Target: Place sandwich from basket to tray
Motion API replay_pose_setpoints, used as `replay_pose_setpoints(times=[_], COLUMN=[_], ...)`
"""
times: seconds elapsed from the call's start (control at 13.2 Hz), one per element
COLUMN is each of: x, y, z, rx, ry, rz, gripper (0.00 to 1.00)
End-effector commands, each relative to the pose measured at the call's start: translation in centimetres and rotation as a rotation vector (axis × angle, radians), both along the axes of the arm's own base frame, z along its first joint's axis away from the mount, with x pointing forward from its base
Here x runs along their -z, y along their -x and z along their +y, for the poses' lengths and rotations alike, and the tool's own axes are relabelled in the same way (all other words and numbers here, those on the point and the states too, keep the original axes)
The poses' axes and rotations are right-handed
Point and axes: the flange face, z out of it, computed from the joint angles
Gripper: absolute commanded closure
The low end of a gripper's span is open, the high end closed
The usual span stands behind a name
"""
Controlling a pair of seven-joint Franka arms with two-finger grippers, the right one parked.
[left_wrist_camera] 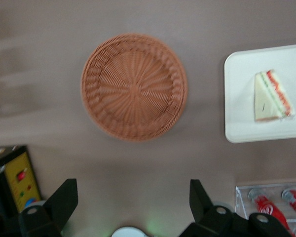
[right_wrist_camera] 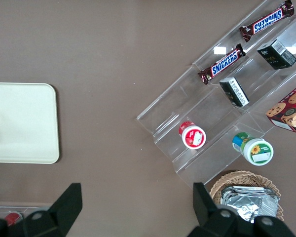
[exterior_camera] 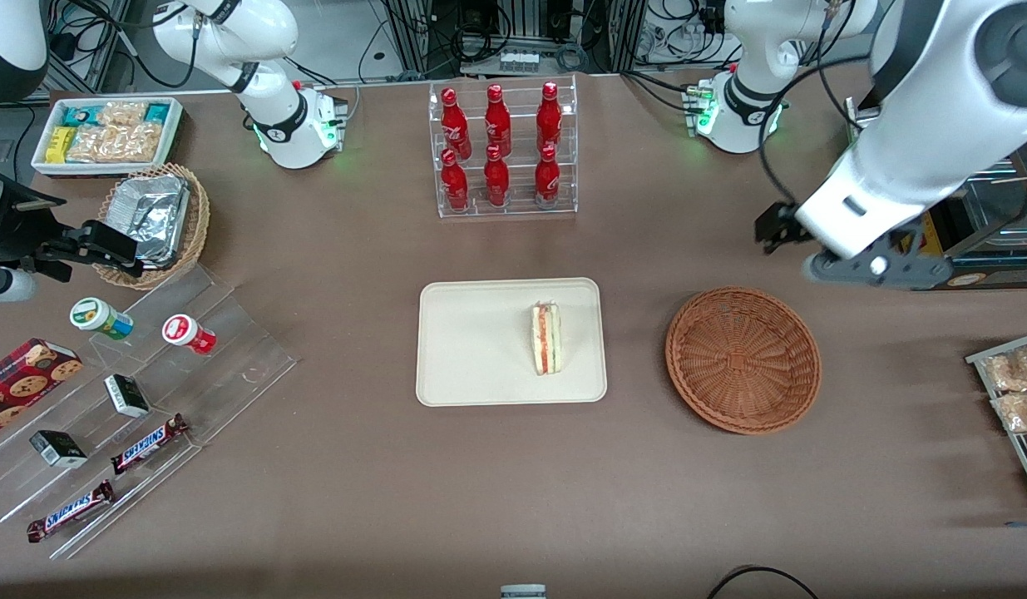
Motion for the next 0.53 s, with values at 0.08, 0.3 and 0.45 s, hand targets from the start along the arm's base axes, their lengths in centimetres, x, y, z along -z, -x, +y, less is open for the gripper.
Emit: replay_pose_setpoints(times=[0.08,0.3,0.45], x=[-2.4,-3.3,-3.0], y=[3.5,4.6,4.9], z=[1.0,1.3,2.6], rx=[-0.012,-0.023,-0.049], ry=[-0.014,-0.023,-0.025], rz=[0.020,0.031,0.046], gripper=[0.00,0.00,0.00])
